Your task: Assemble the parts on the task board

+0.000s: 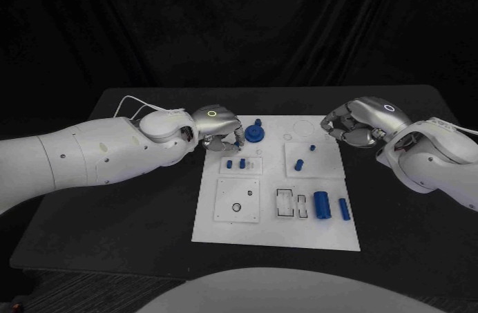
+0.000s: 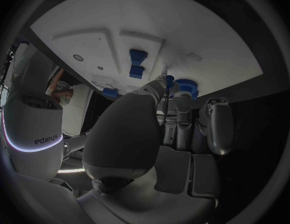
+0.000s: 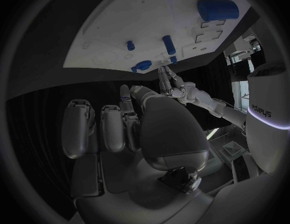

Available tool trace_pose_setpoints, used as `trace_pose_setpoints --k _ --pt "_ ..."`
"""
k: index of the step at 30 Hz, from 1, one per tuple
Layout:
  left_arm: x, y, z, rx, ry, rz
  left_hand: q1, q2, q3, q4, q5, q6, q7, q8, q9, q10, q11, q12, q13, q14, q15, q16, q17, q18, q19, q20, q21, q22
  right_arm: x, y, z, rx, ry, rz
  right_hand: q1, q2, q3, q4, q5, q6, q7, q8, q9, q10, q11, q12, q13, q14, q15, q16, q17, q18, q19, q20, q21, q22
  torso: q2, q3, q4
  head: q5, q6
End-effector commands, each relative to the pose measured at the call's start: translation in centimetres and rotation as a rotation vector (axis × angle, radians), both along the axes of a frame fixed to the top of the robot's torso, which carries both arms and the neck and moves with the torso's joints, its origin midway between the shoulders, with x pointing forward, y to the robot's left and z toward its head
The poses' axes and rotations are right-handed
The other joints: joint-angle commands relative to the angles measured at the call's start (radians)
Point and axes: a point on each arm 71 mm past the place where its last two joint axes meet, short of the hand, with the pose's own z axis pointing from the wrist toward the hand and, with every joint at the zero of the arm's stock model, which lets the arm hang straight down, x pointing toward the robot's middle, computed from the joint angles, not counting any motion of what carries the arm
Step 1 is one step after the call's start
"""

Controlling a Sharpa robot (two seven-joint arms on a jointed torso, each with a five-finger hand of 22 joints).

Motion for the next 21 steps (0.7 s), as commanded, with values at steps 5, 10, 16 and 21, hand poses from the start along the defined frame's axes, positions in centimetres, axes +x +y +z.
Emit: trace_pose_setpoints --k 5,10,16,21 --pt "-0.07 -0.49 -0.03 0.008 0.007 -0.017 0.001 0.006 -0.002 0.005 -0.005 0.005 -0.002 0.005 0.001 0.005 0.003 -0.007 0.001 0.005 0.000 0.002 -0.002 -0.003 0.002 0.000 0.001 0.186 -0.03 0.03 -0.11 -0.001 0.006 0.000 0.009 0.001 0.001 -0.006 0.007 0.003 0.002 -0.005 0.002 0.067 0.007 -0.003 0.181 0.044 0.008 -0.001 0.000 0.008 0.011 0.009 -0.005 0.191 0.001 0.0003 -0.0008 0.001 0.000" --pt "-0.12 -0.82 -0.06 0.010 0.013 -0.024 0.001 0.005 -0.003 0.005 -0.005 0.004 -0.002 0.004 0.001 0.005 0.003 -0.008 0.001 0.004 0.000 0.001 -0.004 -0.003 0.001 0.000 0.000 0.186 -0.04 0.02 -0.11 -0.001 0.006 -0.001 0.009 0.001 0.001 -0.006 0.007 0.003 0.002 -0.005 0.002 0.067 0.007 -0.003 0.181 0.044 0.008 -0.001 0.000 0.008 0.011 0.009 -0.005 0.191 0.001 0.0008 -0.0008 0.001 0.000" --pt "-0.12 -1.02 -0.11 0.013 0.018 -0.027 0.002 0.005 -0.003 0.004 -0.005 0.004 -0.002 0.004 0.001 0.005 0.003 -0.008 0.001 0.003 0.000 -0.001 -0.006 -0.002 0.000 0.000 -0.002 0.186 -0.02 -0.01 -0.12 -0.001 0.006 -0.002 0.009 0.001 0.001 -0.006 0.007 0.003 0.002 -0.005 0.002 0.067 0.007 -0.003 0.181 0.044 0.008 -0.001 0.000 0.008 0.011 0.009 -0.005 0.191 0.000 0.0010 -0.0014 0.000 0.000" --pt "-0.12 -1.08 -0.16 0.016 0.022 -0.026 0.002 0.005 -0.004 0.004 -0.005 0.003 -0.002 0.003 0.001 0.004 0.003 -0.010 0.000 0.000 0.000 -0.003 -0.010 -0.002 -0.001 0.000 -0.004 0.185 -0.01 -0.05 -0.12 -0.002 0.006 -0.003 0.009 0.001 0.001 -0.006 0.007 0.003 0.002 -0.005 0.002 0.067 0.007 -0.003 0.181 0.044 0.008 -0.001 0.000 0.008 0.011 0.009 -0.005 0.191 0.000 0.0007 -0.0015 0.002 0.000"
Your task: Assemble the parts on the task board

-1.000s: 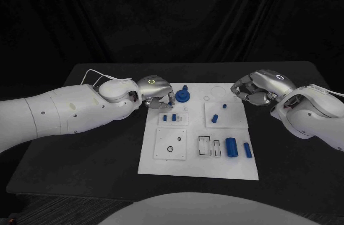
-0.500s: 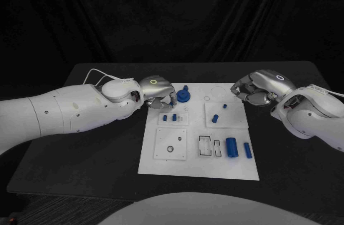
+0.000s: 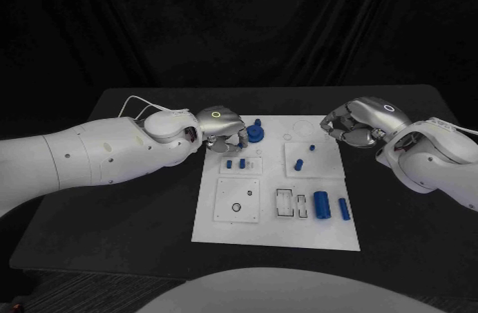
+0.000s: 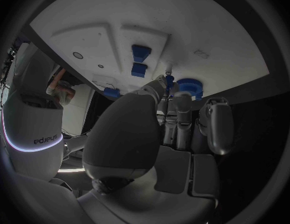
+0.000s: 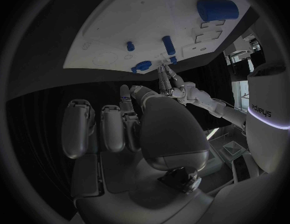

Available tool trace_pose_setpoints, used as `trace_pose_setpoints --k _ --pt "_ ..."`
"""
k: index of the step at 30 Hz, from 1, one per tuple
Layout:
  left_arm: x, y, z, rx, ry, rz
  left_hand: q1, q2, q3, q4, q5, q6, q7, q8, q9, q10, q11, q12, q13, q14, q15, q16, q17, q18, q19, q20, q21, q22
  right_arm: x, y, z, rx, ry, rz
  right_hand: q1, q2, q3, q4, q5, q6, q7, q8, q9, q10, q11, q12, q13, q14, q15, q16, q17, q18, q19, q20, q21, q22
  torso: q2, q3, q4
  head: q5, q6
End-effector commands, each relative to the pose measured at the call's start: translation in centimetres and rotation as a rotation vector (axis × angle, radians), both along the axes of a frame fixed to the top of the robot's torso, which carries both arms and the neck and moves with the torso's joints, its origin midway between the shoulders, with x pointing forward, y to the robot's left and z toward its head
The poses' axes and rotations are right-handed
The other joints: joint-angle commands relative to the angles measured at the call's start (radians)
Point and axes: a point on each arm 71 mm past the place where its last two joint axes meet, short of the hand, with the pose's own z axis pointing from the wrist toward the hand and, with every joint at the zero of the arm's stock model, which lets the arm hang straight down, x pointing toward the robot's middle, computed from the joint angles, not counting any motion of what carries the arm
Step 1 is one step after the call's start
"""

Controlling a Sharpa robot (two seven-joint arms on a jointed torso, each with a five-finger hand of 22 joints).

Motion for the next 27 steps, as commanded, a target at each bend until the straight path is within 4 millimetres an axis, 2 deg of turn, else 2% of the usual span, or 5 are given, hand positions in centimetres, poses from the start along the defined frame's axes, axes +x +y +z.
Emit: trace_pose_setpoints --k 1,27 --pt "-0.05 -0.18 -0.08 0.013 0.011 -0.009 0.002 0.004 -0.004 0.004 -0.005 0.002 -0.002 0.003 0.001 0.004 0.003 -0.003 0.000 0.000 0.000 -0.004 -0.002 -0.002 -0.001 0.000 -0.005 0.185 -0.01 -0.07 -0.09 -0.001 0.002 -0.003 0.009 0.001 0.001 -0.006 0.007 0.003 0.002 -0.005 0.001 0.067 0.007 -0.003 0.181 0.044 0.008 -0.001 0.000 0.008 0.011 0.009 -0.005 0.190 -0.001 -0.0004 -0.0003 0.001 0.000" --pt "0.08 0.17 -0.48 0.034 0.032 0.014 0.003 0.001 -0.006 0.003 -0.004 -0.001 -0.002 0.000 0.001 0.003 0.003 -0.005 -0.002 -0.006 0.000 -0.009 -0.010 -0.001 -0.004 0.000 -0.009 0.184 -0.02 -0.07 -0.19 -0.002 0.005 -0.003 0.009 0.001 0.001 -0.006 0.007 0.003 0.002 -0.005 0.001 0.067 0.007 -0.003 0.181 0.044 0.008 -0.001 0.000 0.008 0.011 0.009 -0.005 0.190 0.000 -0.0005 0.0003 0.002 0.000"
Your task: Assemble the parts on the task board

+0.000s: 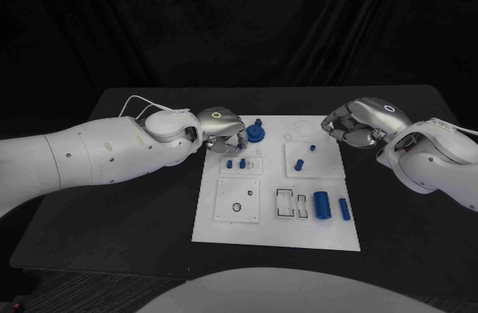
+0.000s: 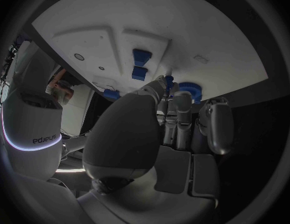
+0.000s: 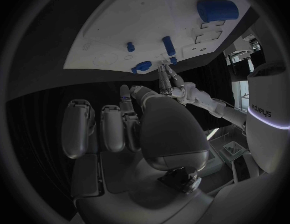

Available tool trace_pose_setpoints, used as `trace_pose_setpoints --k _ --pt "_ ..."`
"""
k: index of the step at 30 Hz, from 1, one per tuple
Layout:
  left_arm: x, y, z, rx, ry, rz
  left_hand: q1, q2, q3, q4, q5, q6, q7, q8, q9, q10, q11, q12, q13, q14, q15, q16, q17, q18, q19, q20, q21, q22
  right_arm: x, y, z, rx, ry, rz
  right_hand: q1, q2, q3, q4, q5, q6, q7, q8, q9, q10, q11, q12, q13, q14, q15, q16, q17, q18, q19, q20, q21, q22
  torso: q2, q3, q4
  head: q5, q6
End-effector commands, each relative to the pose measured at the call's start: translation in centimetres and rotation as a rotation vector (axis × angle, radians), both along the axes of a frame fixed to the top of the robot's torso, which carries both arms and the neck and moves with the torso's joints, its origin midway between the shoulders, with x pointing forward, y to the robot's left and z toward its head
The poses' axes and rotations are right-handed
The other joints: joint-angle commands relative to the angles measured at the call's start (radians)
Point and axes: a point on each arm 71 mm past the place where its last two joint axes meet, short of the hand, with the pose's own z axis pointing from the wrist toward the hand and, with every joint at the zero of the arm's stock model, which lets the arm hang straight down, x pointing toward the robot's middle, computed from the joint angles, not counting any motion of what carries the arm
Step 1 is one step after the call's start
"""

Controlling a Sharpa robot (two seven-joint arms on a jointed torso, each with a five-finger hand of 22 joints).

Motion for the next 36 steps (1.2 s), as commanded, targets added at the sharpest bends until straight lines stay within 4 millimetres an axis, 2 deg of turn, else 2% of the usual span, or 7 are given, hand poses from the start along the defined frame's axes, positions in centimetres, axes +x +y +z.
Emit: trace_pose_setpoints --k 1,19,36 --pt "-0.02 0.09 -0.31 0.014 0.012 0.005 0.004 0.001 -0.004 0.000 -0.004 -0.002 -0.002 0.000 0.001 0.005 0.001 -0.002 -0.001 -0.006 0.000 -0.005 -0.002 -0.001 -0.004 0.000 -0.006 0.183 -0.04 -0.04 -0.11 -0.001 0.003 -0.002 0.009 0.001 0.001 -0.006 0.007 0.003 0.002 -0.005 0.001 0.067 0.007 -0.003 0.181 0.044 0.008 -0.001 0.000 0.008 0.011 0.009 -0.005 0.191 0.000 0.0001 -0.0001 -0.001 0.000" --pt "0.10 -0.11 -0.78 0.030 0.031 0.010 0.007 -0.002 -0.005 -0.003 -0.001 -0.007 -0.003 -0.004 0.000 0.005 0.001 -0.005 -0.001 -0.011 0.000 -0.010 -0.009 0.000 -0.006 0.000 -0.009 0.183 -0.05 0.00 -0.22 -0.005 0.010 0.000 0.008 0.002 0.001 -0.006 0.006 0.002 0.003 -0.006 0.001 0.066 0.008 -0.004 0.181 0.044 0.009 -0.001 -0.001 0.008 0.011 0.009 -0.006 0.190 0.000 -0.0008 -0.0008 0.002 0.000" --pt "-0.21 -0.21 -0.85 0.030 0.039 0.000 0.006 -0.005 -0.008 -0.004 -0.003 -0.009 -0.004 -0.005 0.000 0.009 0.000 -0.004 0.000 -0.013 -0.001 -0.012 -0.011 0.000 -0.008 0.000 -0.012 0.182 -0.05 0.00 -0.23 -0.005 0.011 -0.001 0.008 0.002 0.002 -0.007 0.006 0.003 0.003 -0.006 0.002 0.066 0.008 -0.004 0.181 0.044 0.009 -0.001 -0.001 0.008 0.011 0.009 -0.006 0.191 0.000 0.0005 0.0003 0.003 0.000"
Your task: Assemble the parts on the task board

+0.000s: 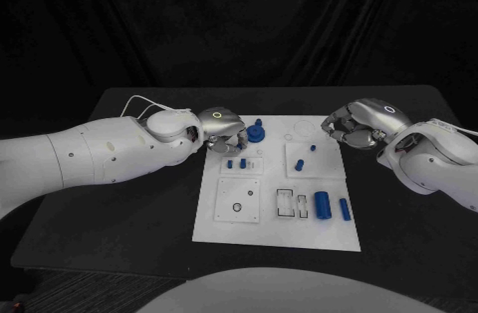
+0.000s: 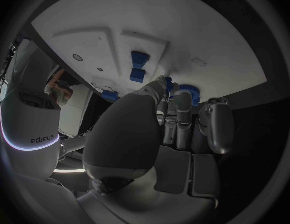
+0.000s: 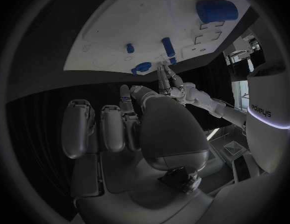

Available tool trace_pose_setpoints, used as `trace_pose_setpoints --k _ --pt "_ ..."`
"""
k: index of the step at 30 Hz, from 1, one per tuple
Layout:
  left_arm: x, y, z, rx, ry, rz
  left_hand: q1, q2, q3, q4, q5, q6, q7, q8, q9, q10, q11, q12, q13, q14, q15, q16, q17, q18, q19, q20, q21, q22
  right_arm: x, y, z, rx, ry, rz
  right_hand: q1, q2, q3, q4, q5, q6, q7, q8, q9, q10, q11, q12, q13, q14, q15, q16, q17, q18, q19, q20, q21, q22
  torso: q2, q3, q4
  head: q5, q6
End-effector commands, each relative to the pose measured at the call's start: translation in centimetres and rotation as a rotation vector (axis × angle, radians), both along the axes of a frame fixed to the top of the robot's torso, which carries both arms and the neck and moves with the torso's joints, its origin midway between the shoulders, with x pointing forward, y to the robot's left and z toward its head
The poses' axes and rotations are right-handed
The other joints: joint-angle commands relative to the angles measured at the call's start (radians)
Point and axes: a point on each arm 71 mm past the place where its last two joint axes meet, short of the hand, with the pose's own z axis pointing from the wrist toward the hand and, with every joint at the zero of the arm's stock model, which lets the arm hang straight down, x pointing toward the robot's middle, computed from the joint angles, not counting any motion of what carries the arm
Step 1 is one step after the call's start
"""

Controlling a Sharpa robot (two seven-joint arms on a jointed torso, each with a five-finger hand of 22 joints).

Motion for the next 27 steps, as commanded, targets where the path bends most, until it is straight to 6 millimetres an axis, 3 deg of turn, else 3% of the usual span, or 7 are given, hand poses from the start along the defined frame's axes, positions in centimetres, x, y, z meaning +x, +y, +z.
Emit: trace_pose_setpoints --k 1,12,27 --pt "-0.40 -0.16 -0.62 0.019 0.028 -0.017 0.006 -0.005 -0.006 0.000 -0.003 -0.005 0.000 -0.006 0.000 0.010 0.000 -0.003 0.001 -0.006 -0.001 -0.005 -0.002 0.000 -0.008 0.000 -0.005 0.182 -0.03 -0.04 -0.11 -0.002 0.004 -0.003 0.008 0.002 0.002 -0.007 0.006 0.003 0.003 -0.006 0.001 0.066 0.008 -0.004 0.181 0.044 0.009 -0.001 -0.001 0.008 0.011 0.009 -0.006 0.191 -0.001 0.0000 0.0000 0.000 0.000" --pt "-0.38 -0.06 -0.62 0.017 0.025 -0.016 -0.022 -0.027 -0.030 0.022 -0.008 -0.050 -0.013 -0.031 -0.010 -0.003 -0.005 -0.017 -0.001 -0.016 -0.003 -0.013 -0.017 0.002 -0.014 0.001 -0.017 0.179 -0.04 -0.08 -0.11 -0.002 0.004 -0.005 0.008 0.002 0.002 -0.007 0.006 0.003 0.003 -0.006 0.001 0.066 0.008 -0.004 0.181 0.044 0.009 -0.001 -0.001 0.008 0.011 0.009 -0.006 0.191 -0.001 -0.0002 0.0003 -0.001 0.000" --pt "-0.32 -0.14 -0.63 0.018 0.025 -0.015 -0.026 -0.031 -0.035 0.031 -0.009 -0.074 -0.017 -0.034 -0.014 -0.015 -0.006 -0.025 -0.002 -0.022 -0.004 -0.019 -0.027 0.003 -0.019 0.001 -0.025 0.177 -0.02 -0.08 -0.13 -0.003 0.006 -0.007 0.009 0.003 0.003 -0.008 0.006 0.004 0.002 -0.005 0.001 0.066 0.008 -0.004 0.180 0.044 0.009 -0.002 -0.002 0.008 0.011 0.009 -0.006 0.191 0.000 -0.0004 -0.0005 0.000 0.000"
